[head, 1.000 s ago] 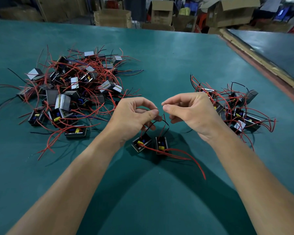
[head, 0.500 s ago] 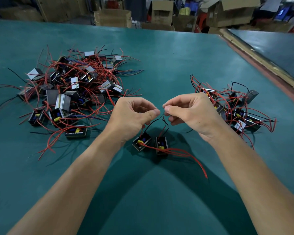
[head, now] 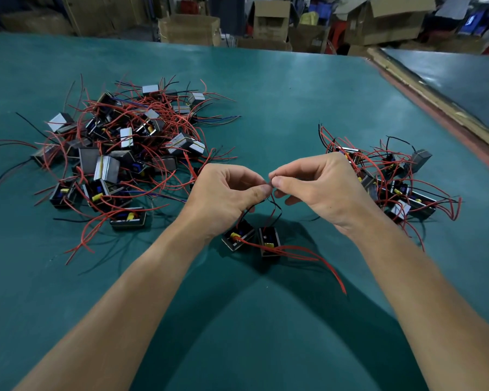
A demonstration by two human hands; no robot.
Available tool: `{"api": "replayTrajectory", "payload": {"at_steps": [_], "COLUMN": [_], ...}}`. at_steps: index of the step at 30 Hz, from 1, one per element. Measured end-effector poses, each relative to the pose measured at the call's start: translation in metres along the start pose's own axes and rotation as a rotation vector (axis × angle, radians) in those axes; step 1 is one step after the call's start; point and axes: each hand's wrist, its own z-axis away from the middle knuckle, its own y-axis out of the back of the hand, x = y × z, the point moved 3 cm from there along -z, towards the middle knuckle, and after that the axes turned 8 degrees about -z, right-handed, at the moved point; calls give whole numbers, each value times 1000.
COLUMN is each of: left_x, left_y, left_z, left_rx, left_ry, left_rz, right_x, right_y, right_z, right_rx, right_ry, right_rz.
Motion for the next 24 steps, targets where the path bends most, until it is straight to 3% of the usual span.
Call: {"api": "replayTrajectory", "payload": {"at_steps": [5,11,17,24], "left_x": [-2,-7,-5,-5], "left_y": [1,-5,-5,-7], "left_z": [-2,0,-1,-1], "left_rx": [-2,-118,-107,-145], "left_ry": [9,66,88,65], "left_rz": [-6,-45,63,26], "right_x": [0,2,2,1], "right_y": [1,1,2,2], "right_z": [0,-2,-1,-2], "right_rx": [11,18,-2,-20], "right_ry": [25,34,63,96], "right_rz": [-12,-69,-10,47]}}
